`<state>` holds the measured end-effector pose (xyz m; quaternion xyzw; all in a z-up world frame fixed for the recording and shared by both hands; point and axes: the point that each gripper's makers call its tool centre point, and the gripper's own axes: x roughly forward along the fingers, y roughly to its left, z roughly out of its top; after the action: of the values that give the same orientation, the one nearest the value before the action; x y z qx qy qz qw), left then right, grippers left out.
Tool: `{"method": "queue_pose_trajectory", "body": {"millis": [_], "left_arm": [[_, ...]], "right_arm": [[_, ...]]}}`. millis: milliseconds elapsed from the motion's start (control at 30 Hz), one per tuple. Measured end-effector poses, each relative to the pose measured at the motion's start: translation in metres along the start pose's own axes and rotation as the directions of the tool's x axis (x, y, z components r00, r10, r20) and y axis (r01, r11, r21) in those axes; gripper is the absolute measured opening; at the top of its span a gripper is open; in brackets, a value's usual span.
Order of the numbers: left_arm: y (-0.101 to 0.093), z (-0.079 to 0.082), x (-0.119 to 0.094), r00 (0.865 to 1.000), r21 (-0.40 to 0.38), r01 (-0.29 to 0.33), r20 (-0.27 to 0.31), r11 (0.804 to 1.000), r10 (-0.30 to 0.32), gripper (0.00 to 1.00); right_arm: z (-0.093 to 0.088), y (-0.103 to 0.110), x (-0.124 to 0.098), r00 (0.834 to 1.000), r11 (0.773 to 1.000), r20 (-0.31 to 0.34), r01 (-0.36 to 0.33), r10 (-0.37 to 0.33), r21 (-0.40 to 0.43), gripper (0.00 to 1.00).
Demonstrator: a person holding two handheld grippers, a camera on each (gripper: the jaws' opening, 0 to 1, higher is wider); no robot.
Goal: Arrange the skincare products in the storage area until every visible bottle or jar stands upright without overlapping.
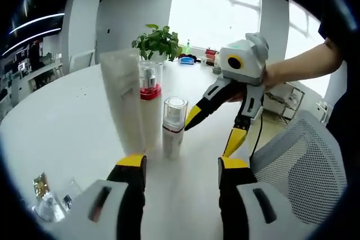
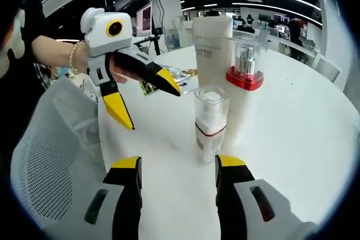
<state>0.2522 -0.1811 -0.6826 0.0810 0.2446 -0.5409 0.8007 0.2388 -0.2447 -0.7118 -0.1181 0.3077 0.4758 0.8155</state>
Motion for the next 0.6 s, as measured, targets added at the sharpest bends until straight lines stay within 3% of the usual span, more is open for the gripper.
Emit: {"method": "queue_pose_trajectory", "body": {"millis": [600], "left_arm": [[-0.006,-0.027,-0.053,0.993,-0.090,-0.114,-0.001,0.989,0.115,0.58]], "right_arm": [[0.005,0.027,-0.005,0.997,0.996,0.043,0.061,-0.064,0.063,0.71]]}}
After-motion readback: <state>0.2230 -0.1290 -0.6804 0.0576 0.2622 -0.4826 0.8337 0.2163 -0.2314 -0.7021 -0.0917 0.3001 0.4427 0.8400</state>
